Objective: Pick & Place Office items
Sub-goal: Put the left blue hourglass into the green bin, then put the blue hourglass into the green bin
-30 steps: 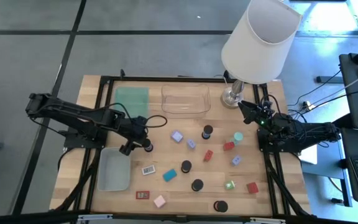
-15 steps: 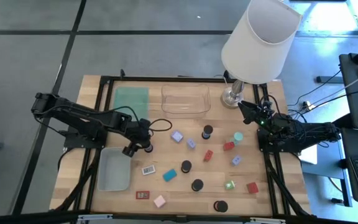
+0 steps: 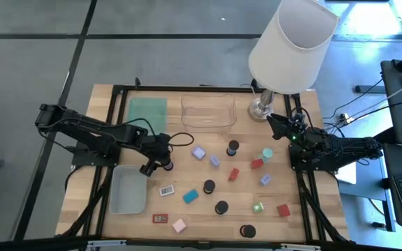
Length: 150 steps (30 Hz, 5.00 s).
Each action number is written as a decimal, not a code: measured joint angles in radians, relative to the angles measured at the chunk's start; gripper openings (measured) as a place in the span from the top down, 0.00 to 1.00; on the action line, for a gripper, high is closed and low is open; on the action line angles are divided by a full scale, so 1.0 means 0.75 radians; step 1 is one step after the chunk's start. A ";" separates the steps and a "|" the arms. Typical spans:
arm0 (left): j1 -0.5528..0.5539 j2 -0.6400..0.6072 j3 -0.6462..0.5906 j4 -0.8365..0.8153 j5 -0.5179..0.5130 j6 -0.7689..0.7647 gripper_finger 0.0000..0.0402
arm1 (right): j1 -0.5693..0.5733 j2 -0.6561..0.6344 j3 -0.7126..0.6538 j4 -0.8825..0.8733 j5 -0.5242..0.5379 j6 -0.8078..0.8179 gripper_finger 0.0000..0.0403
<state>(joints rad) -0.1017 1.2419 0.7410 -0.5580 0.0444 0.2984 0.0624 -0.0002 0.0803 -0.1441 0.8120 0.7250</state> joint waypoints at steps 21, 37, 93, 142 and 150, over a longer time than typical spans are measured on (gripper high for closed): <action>0.244 -0.195 0.285 -0.330 -0.535 -0.411 0.48 | 0.000 0.000 0.000 0.000 0.001 0.036 0.41; 0.919 -0.297 0.255 -0.625 -0.516 -1.168 0.48 | 0.000 0.000 0.000 0.000 0.004 0.035 0.41; 1.238 0.070 0.093 -0.216 -0.408 -1.054 0.40 | 0.000 0.000 0.000 0.000 -0.046 0.035 0.41; 1.146 -0.141 0.469 -0.058 -0.210 -0.717 0.34 | -0.015 1.232 0.729 0.053 -0.445 -0.489 0.16; 1.138 -0.141 0.469 -0.058 -0.171 -0.645 0.34 | -0.014 1.362 0.748 0.031 -0.729 -0.490 0.09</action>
<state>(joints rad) 0.7521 1.1362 1.0927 -0.6018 -0.0841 -0.1857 0.0518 1.0215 0.6413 -0.1209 0.2651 0.3578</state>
